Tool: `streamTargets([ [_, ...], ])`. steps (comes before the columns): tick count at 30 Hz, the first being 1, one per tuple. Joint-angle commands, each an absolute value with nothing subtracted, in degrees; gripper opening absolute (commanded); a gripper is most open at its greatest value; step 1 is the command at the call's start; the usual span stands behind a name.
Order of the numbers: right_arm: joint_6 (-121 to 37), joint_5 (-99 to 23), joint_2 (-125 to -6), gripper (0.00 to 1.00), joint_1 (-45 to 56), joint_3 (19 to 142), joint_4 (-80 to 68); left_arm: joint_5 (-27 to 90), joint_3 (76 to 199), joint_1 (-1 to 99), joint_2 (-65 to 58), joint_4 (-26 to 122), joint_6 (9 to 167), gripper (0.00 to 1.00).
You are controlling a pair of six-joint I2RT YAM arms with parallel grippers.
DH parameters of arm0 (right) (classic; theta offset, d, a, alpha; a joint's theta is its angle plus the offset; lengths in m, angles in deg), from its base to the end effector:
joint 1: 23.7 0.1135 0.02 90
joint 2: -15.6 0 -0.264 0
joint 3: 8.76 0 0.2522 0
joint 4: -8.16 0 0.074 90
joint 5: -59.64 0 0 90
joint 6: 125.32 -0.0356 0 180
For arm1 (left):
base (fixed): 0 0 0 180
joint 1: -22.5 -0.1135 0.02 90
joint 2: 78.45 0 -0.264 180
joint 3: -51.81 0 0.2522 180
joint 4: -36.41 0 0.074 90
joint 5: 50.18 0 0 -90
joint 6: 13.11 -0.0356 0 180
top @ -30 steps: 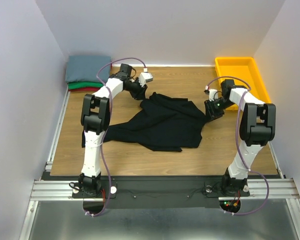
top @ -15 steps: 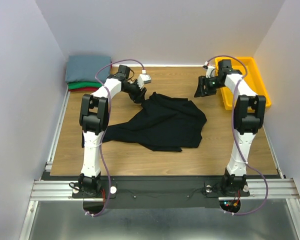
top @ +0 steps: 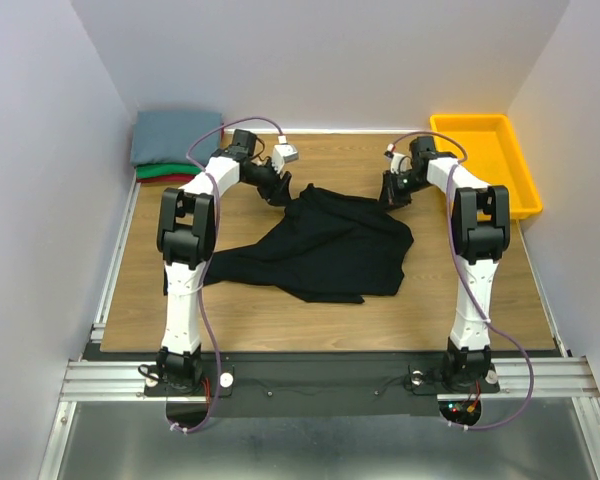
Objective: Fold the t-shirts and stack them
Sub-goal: Flatten the tshirt out
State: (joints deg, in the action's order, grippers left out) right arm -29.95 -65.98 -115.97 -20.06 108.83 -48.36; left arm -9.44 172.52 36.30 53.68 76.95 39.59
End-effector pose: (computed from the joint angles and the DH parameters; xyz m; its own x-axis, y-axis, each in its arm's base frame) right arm 0.4720 0.0508 0.1530 -0.9136 -0.1344 -0.3837 -0.3326 0.7898 0.5154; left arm 0.4832 -0.1465 0.1828 -0.2393 0.4660 -0.8518 0.9480 0.3017 -0.1013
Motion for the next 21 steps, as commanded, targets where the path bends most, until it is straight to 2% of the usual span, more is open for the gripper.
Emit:
streamTargets([
  [1, -29.4, -66.7, -114.2, 0.01, -20.6, 107.0, -47.7, -13.6, 174.1, 33.8, 49.2, 77.0, 44.6, 0.61],
  [10, -28.6, -66.1, -112.8, 0.01, -20.5, 105.8, -47.9, -20.1, 175.9, 34.0, 51.4, 76.4, 52.8, 0.64],
  [17, -28.2, -65.5, -111.9, 0.01, -20.6, 104.9, -47.8, -17.8, 176.0, 35.5, 55.4, 74.2, 59.3, 0.64],
  [18, -28.1, -65.4, -111.8, 0.01, -20.5, 104.8, -47.8, -17.8, 175.9, 35.6, 55.4, 74.1, 59.5, 0.64],
  [21, -27.6, -65.0, -111.0, 0.00, -20.6, 104.0, -47.8, -17.8, 175.3, 35.8, 55.6, 73.8, 60.3, 0.54],
])
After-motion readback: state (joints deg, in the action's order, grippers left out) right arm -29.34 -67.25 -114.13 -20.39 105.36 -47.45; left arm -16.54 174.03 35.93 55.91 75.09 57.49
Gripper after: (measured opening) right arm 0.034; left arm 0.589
